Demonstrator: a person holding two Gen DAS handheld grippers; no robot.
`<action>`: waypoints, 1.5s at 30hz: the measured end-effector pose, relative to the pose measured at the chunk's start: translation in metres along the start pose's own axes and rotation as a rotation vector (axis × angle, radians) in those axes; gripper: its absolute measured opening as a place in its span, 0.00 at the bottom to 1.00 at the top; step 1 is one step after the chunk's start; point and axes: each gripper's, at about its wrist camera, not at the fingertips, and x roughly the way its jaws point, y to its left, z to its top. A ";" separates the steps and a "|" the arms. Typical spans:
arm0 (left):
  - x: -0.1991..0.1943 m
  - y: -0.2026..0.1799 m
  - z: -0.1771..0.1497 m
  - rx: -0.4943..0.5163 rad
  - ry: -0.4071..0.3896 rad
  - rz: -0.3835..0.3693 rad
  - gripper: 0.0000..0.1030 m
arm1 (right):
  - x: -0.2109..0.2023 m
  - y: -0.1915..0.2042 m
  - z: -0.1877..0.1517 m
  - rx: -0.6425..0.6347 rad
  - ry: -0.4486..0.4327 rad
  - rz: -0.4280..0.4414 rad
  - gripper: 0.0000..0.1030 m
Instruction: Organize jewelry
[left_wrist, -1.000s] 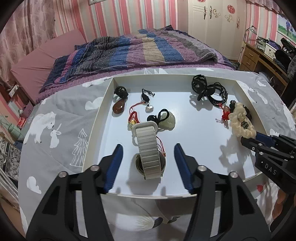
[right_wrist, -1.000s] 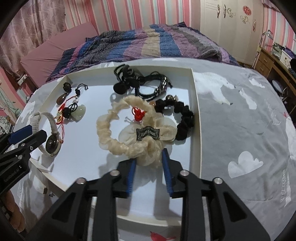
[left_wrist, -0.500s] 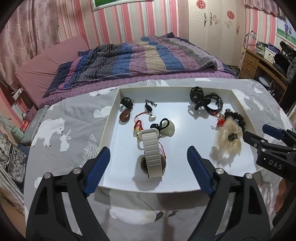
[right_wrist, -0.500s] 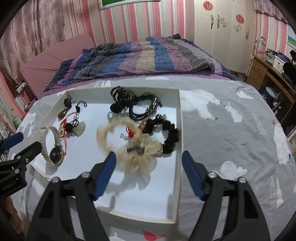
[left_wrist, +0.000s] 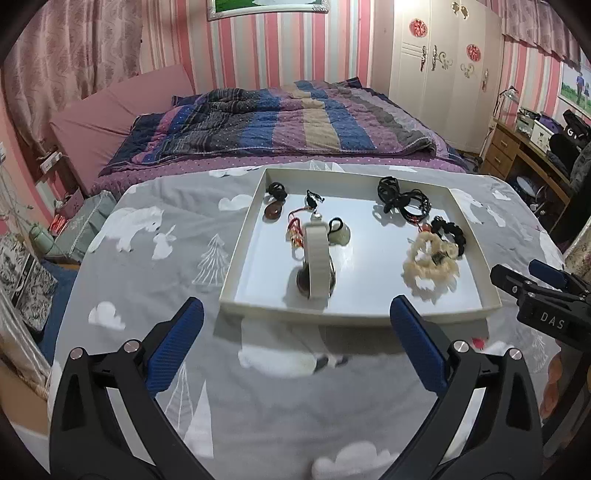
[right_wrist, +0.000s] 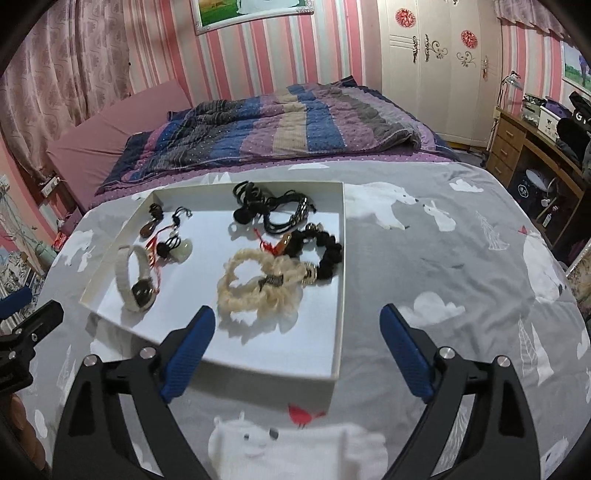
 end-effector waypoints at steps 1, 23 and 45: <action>-0.003 0.000 -0.004 -0.002 -0.005 0.003 0.97 | -0.005 0.000 -0.004 -0.003 -0.006 -0.003 0.88; -0.024 0.002 -0.055 -0.035 -0.057 0.043 0.97 | -0.008 0.004 -0.057 -0.060 0.060 -0.023 0.88; -0.133 -0.005 -0.081 -0.038 -0.156 0.045 0.97 | -0.117 0.020 -0.074 -0.071 -0.069 -0.007 0.88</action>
